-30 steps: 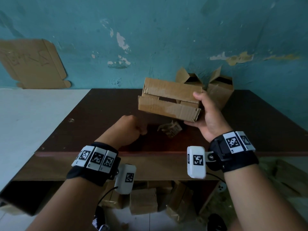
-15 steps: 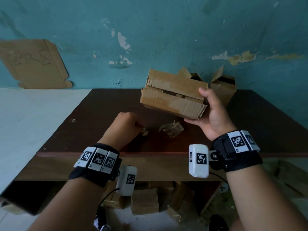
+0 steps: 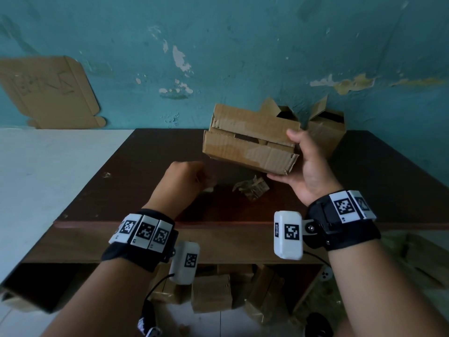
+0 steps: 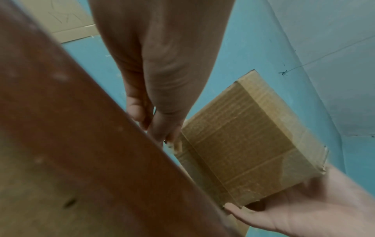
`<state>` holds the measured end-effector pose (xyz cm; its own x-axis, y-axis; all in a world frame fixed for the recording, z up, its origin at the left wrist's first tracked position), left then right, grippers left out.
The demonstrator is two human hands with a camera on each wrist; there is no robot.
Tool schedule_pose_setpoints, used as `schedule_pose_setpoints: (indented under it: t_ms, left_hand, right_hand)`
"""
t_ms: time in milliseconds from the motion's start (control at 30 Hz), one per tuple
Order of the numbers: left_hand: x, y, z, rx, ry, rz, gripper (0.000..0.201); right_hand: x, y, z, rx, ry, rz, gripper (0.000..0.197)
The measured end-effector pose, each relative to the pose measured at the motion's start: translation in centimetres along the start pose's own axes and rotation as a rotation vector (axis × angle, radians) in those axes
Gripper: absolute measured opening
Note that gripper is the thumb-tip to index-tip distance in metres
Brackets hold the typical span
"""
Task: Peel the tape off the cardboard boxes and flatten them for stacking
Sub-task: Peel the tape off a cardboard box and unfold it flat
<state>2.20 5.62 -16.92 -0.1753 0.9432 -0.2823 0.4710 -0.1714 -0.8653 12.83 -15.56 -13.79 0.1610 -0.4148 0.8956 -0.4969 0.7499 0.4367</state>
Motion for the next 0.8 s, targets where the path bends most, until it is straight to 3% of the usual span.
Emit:
schedule_pose_setpoints:
  t_ms: [367, 433, 533, 633, 800]
  left_hand:
    - [-2.0, 2.1, 0.3, 0.267, 0.104, -0.002, 0.023]
    - [-2.2, 2.3, 0.5, 0.255, 0.128, -0.029, 0.026]
    - [-1.9, 1.5, 0.5, 0.105, 0.171, -0.093, 0.03]
    - [-0.5, 0.0, 0.4, -0.011, 0.092, -0.241, 0.022]
    - [1.3, 1.5, 0.7, 0.174, -0.061, -0.224, 0.017]
  right_hand:
    - [0.0, 0.1, 0.0, 0.014, -0.017, 0.01, 0.01]
    - [0.1, 0.3, 0.1, 0.023, -0.021, 0.02, 0.011]
    - [0.2, 0.4, 0.2, 0.032, -0.023, 0.019, 0.011]
    - [0.2, 0.1, 0.1, 0.03, -0.028, 0.017, 0.01]
    - [0.1, 0.1, 0.0, 0.023, -0.021, 0.016, 0.015]
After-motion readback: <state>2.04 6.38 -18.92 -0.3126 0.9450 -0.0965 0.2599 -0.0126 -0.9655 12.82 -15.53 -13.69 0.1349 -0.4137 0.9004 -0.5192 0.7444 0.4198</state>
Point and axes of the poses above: each hand's wrist, its own z-axis away from the middle knuckle, its own y-axis out of the palm, x = y × z, the point moved 9 cm from there along -z, towards the middle knuckle, and after that the axes turned 10 degrees about -z, right-handed, at the moved point
